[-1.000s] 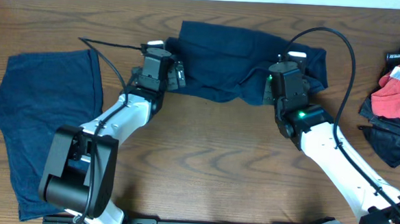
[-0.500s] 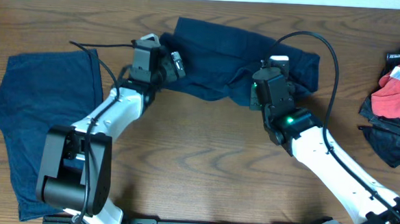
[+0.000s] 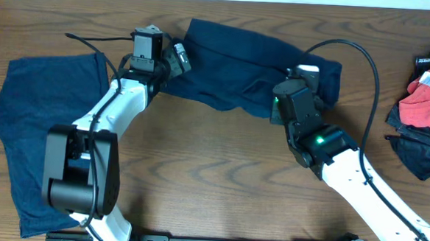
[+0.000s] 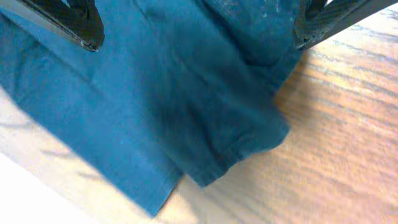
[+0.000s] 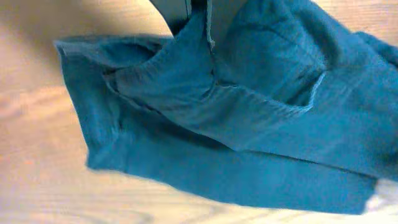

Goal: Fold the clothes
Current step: 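Lay the folded shorts down and press the fold with both grippers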

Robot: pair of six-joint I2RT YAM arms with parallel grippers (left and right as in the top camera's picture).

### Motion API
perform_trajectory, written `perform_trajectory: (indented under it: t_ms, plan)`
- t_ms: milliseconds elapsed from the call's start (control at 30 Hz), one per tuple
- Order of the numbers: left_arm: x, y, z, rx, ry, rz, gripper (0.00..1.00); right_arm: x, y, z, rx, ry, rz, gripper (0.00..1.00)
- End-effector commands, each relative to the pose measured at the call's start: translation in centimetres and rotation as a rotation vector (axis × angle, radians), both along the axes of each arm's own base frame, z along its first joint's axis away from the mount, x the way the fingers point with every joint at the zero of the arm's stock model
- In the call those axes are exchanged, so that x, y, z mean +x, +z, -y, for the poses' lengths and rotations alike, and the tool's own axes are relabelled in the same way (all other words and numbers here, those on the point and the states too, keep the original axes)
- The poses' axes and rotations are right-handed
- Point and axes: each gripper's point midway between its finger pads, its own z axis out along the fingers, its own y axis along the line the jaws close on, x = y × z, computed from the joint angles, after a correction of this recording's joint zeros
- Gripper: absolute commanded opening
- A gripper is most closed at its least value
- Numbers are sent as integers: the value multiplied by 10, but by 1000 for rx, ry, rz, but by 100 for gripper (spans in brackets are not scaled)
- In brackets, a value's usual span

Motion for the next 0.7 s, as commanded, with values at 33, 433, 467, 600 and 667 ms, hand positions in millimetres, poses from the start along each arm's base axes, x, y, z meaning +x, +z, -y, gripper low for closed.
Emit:
perform_trajectory:
  t_ms: [33,433,467,600,667]
  plan:
    - [0,-16,2,-6,-8,-42,98,-6,2,26,77,-200,-10,2]
    - [-3,-21,3,-5,-12,-62,98,-50,-26,61,20,-393,-170,2]
    - [-6,-23,3,-3,-11,-78,98,-50,-26,61,20,-393,-170,2]
    - [-21,-32,5,-15,-28,-149,98,-49,-25,60,23,-394,-161,2]
    - [-26,-35,7,-25,-37,-176,98,-47,-24,59,26,-391,-155,2]
